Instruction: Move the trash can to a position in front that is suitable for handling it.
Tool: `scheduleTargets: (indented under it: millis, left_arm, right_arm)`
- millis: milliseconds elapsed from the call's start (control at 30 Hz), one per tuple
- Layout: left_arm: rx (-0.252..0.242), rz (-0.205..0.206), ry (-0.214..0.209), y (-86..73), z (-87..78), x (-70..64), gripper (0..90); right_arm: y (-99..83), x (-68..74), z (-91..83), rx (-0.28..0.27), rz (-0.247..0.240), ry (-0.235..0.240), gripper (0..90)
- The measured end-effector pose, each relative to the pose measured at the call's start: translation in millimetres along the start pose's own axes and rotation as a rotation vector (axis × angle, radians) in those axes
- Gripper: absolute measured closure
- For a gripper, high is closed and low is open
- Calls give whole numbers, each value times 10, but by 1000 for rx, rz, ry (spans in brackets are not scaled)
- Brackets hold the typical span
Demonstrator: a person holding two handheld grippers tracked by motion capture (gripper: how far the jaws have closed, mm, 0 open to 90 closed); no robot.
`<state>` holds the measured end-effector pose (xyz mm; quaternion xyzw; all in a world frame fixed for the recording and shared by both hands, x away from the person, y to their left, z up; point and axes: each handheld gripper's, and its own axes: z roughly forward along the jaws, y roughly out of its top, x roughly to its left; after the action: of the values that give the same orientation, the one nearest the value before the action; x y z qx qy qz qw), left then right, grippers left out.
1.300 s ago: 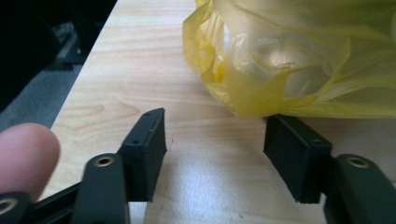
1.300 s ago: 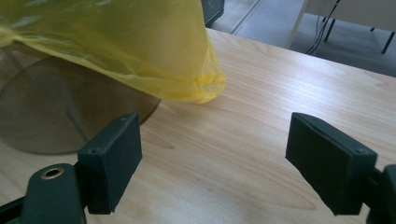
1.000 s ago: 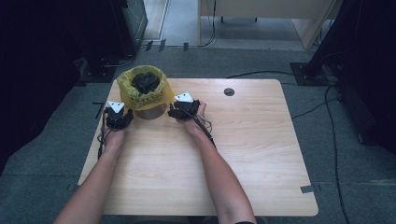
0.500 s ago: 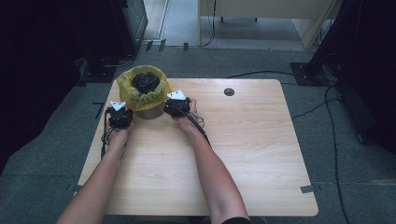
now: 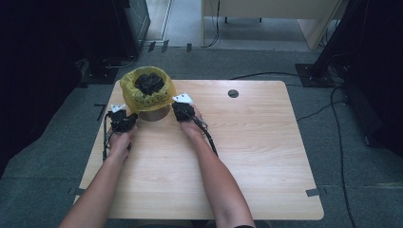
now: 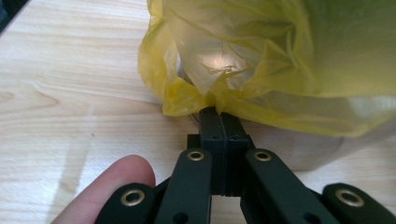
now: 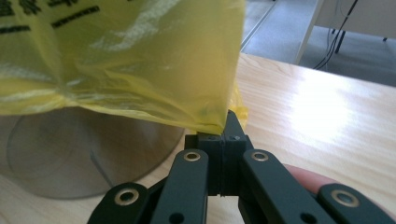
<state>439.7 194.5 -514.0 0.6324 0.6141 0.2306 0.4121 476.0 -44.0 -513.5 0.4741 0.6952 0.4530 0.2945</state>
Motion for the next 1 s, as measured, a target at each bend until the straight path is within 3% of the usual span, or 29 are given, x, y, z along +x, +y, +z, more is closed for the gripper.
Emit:
scheduleTargets:
  millis: [100, 400, 533, 800, 1000]
  left_arm:
    - [5, -6, -25, -48, -20, -60, 900]
    - [38, 45, -56, -197, -88, -340, 900]
    - [50, 47, -71, -262, -124, -459, 900]
    - [79, 113, -104, -450, -229, -804, 900]
    - [82, 147, -114, -566, -313, -966, 900]
  right_arm:
    - [-41, -18, -63, -1, -7, -3, 900]
    - [-169, -118, -326, -9, 6, -27, 900]
    - [-235, -202, -467, -14, 20, -43, 900]
    - [-393, -302, -798, -11, 30, -76, 900]
    - [-522, -420, -1067, -11, 52, -101, 900]
